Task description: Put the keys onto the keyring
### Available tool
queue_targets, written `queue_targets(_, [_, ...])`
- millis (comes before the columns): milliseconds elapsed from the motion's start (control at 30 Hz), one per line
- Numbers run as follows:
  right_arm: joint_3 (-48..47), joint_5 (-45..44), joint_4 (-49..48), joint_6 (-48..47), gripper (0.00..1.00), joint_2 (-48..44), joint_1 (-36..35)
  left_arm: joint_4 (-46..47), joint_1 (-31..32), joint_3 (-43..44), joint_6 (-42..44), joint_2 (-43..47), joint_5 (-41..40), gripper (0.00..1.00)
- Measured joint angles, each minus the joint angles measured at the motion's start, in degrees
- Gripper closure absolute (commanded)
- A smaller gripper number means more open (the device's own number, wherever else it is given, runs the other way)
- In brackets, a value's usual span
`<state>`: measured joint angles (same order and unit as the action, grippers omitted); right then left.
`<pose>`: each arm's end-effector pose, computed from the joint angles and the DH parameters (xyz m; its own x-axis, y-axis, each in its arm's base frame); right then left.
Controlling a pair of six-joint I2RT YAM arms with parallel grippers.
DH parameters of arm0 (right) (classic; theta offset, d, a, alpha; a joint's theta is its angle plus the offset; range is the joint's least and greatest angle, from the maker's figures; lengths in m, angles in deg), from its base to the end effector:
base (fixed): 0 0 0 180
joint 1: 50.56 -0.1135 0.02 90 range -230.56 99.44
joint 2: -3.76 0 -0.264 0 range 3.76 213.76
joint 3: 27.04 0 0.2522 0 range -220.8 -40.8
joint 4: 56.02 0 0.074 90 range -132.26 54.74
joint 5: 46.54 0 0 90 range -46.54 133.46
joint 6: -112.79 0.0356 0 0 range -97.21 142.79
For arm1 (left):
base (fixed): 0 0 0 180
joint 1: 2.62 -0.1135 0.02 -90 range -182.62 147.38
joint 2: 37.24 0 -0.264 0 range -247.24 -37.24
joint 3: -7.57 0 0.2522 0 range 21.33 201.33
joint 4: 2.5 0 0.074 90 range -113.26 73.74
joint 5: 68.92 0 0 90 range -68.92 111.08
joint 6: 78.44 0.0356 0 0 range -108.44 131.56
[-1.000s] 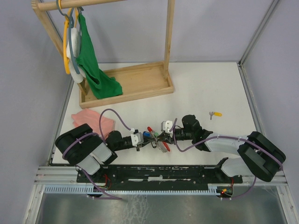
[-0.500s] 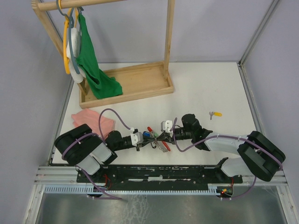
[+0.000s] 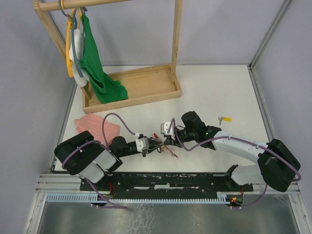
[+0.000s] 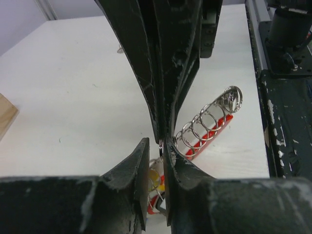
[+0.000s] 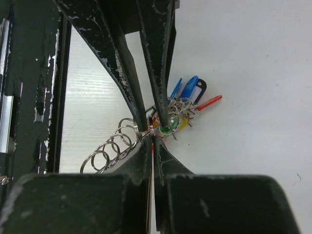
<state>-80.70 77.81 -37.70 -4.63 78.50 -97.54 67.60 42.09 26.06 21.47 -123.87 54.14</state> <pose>0.1666 0.2080 0.2119 0.0306 -0.5245 -0.8508 -0.9993 0.0033 -0.0379 0.1300 -0.1560 0.1465 0.1921 0.0128 -0.9813 0.9583 0.2130 0.1904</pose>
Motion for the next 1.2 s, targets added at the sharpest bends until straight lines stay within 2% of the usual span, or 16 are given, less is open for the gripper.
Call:
queue_targets(200, [-5.70, -4.55, 10.36, -2.89, 0.99, 1.11, -2.40, -8.00, 0.02, 2.40, 0.07, 6.23, 0.02, 0.76])
queue_targets(400, [-7.37, -6.54, 14.45, -4.31, 0.99, 2.23, -3.93, -12.72, 0.02, 3.41, 0.07, 6.73, 0.31, 0.76])
queue_targets(867, [-8.20, -8.02, 16.63, -5.53, 0.99, 3.10, -4.39, -13.60, 0.00, 3.72, -0.66, 5.25, 1.57, 0.73])
queue_targets(1200, [-8.20, -9.05, 16.50, -5.90, 0.99, 3.10, -4.39, -16.33, 0.00, 3.17, -2.49, 9.05, 0.02, 0.73])
